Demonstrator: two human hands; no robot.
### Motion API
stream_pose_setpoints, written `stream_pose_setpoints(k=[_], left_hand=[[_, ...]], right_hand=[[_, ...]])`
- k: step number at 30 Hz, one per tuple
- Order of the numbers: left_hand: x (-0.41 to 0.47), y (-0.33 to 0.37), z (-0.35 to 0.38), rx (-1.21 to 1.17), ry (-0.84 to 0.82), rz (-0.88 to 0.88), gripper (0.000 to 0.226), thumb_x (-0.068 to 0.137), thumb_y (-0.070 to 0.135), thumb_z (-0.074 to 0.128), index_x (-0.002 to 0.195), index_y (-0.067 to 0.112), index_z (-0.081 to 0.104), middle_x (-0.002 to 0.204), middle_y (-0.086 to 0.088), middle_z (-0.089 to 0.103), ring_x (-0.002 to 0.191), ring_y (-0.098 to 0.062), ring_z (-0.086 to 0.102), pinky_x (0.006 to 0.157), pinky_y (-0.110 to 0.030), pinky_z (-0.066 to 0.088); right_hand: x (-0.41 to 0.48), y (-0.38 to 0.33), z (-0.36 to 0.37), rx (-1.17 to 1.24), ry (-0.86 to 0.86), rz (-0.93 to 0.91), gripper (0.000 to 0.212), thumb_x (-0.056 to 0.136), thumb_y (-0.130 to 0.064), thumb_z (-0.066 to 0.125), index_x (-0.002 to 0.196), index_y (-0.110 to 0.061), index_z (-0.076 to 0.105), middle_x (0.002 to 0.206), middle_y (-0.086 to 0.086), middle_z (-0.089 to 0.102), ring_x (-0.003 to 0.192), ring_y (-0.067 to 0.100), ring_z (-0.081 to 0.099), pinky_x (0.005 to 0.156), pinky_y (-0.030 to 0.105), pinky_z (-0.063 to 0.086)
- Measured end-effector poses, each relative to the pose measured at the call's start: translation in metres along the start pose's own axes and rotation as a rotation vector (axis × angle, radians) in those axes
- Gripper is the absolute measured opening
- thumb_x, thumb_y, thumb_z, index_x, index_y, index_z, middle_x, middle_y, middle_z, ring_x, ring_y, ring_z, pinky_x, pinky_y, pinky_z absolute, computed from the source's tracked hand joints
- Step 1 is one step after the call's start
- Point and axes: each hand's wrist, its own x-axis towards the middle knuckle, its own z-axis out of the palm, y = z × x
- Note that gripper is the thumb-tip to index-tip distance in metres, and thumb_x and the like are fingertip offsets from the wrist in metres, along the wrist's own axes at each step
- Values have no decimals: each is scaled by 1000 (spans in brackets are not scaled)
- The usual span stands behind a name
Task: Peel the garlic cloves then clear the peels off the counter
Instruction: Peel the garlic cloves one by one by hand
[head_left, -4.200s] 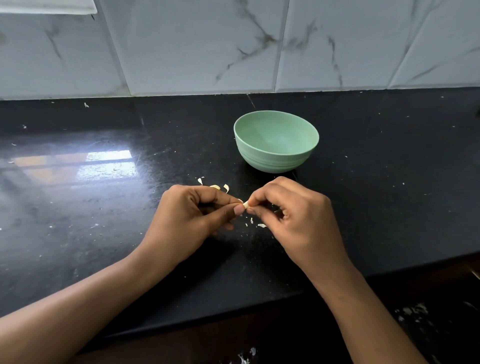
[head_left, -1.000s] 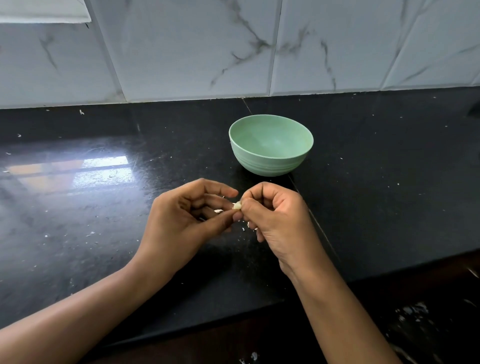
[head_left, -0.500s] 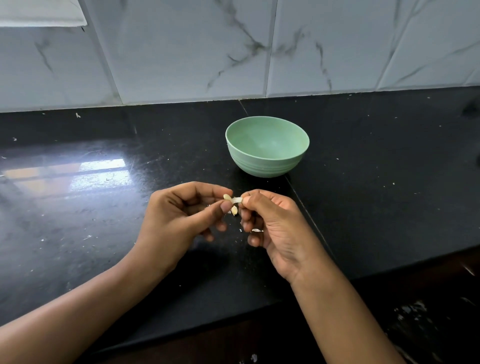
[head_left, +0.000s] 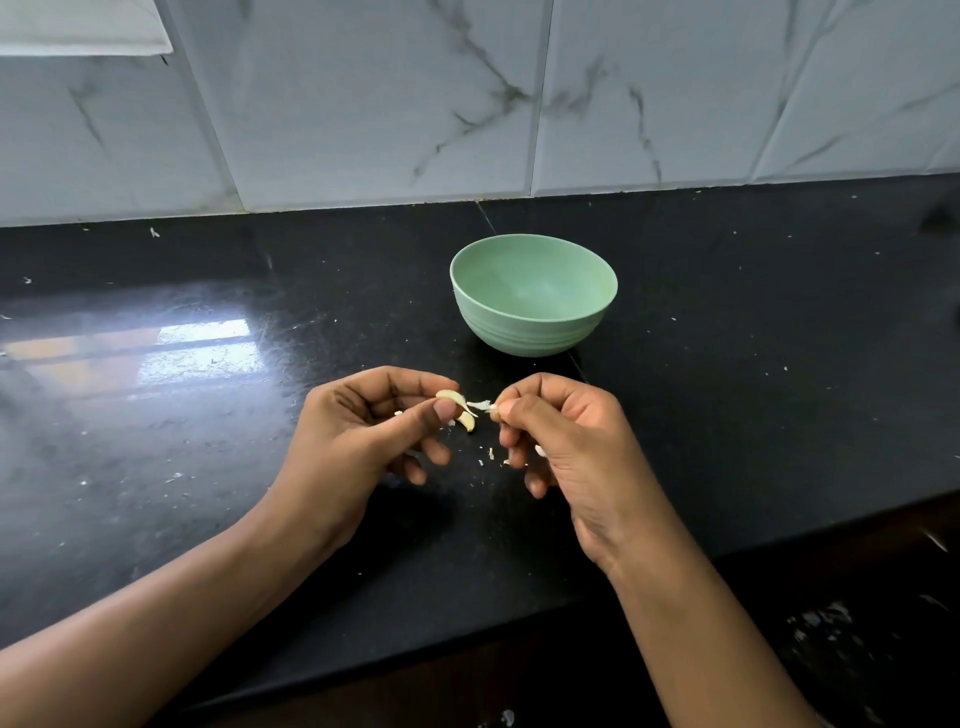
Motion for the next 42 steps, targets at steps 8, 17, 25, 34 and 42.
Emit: stream_pose_setpoints(k=[8,17,25,34,42], left_hand=[[-3,3,3,102,5,41,15,65,16,73,78,8,72,56,-4,66,43,-9,58,39,-18,44],[-2,1,1,137,-15,35,8,64,20,74,68,13,74,59,-7,68,46,-13,61,42,-21,48],[-1,-1,1,153,-50,30,9,66,21,73,71,13,74,63,-8,69,46,-15,62,41,-21,47],[-1,-5,0,219,-82,74,14,67,29,72,74,17,74,67,-7,70,48,-18,64,43,-22,48],[-1,-5,0,214,-110,70,10,67,28,70,74,21,74,67,-6,70,48,-17,64,43,-21,47]], right_hand=[[4,8,-11,-199,59,-172,13,79,-18,74,75,-21,62,62,-7,57,53,9,51,41,19,37],[6,13,-11,-341,-93,-284,27,78,-12,75,99,-28,67,91,-8,63,72,12,63,59,19,49],[14,15,-11,-402,-26,-373,5,77,-24,78,79,-22,73,66,-14,66,61,4,60,56,23,51],[12,15,-15,-382,-37,-267,6,79,-27,75,76,-24,72,65,5,65,63,27,60,54,41,53],[14,11,-15,-175,-132,-56,15,83,-11,70,70,-19,69,59,-4,63,60,6,57,47,18,43]])
